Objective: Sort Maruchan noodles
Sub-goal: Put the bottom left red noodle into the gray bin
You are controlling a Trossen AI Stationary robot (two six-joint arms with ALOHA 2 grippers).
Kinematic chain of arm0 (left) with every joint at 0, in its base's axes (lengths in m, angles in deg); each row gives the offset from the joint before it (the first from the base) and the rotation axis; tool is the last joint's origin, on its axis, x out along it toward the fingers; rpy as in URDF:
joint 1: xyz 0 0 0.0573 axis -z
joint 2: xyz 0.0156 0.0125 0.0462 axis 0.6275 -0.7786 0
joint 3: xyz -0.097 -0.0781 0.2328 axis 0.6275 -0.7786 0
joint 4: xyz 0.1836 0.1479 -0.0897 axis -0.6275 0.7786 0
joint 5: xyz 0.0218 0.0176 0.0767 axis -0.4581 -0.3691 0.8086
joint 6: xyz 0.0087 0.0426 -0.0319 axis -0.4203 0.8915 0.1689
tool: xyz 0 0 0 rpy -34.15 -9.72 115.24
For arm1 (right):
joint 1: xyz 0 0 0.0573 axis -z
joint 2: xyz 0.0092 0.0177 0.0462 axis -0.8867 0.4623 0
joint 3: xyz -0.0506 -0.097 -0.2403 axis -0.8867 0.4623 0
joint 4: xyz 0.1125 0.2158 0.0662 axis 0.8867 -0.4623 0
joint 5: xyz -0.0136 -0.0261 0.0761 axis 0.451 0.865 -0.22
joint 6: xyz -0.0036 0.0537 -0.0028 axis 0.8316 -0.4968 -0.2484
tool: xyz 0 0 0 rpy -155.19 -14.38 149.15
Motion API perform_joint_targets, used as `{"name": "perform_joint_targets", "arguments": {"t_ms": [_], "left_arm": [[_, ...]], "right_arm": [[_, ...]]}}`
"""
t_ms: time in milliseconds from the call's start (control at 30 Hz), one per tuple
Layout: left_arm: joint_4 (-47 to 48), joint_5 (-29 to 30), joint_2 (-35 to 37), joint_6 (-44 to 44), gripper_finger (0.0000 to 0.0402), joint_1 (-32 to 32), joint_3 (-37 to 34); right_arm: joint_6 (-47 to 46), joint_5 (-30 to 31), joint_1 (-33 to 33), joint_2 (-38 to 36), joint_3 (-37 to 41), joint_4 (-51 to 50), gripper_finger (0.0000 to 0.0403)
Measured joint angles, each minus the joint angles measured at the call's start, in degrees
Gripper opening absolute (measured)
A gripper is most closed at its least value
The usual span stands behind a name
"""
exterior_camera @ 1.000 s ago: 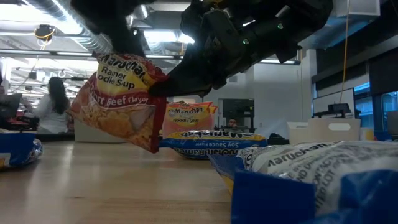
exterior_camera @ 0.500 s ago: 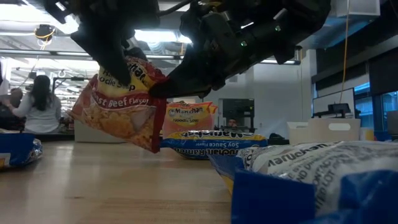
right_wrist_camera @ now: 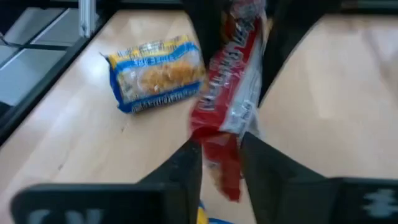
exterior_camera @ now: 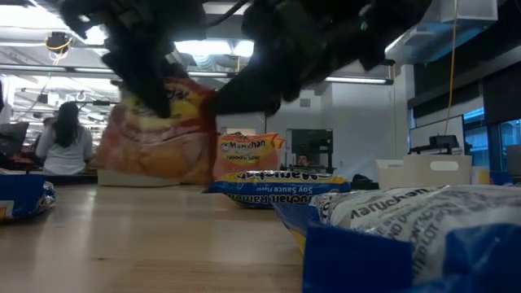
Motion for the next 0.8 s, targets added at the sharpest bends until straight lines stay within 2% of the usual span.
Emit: {"name": "perform_joint_targets", "arguments": {"t_ms": [133,267,367,467,667,800], "left_arm": [[10.37,3.65,3.34,1.97,0.012,-1.78,3.06],[21.74,12.8,8.08,7.54,0.0118,-4.26,8.22],[27.2,19.24,10.91,13.34,0.0119,-8.08,11.21],[30.7,23.06,14.04,19.83,0.0119,-14.45,12.91],[30.66,21.96,16.1,34.77,0.012,-33.55,13.12],[27.65,16.8,14.36,43.45,0.012,-47.89,13.13]], "right_arm": [[2.35,1.51,0.7,-7.75,-0.15,-9.98,0.0128],[6.0,6.66,0.8,-14.84,-0.01,-20.62,0.0147],[7.24,8.97,0.8,-18.29,0.28,-23.79,0.0151],[7.48,10.4,0.8,-20.03,2.92,-24.3,0.0151],[5.36,10.51,0.8,-22.31,12.13,-17.29,0.0151],[3.42,10.51,0.8,-22.44,17.41,-10.39,0.0151]]}}
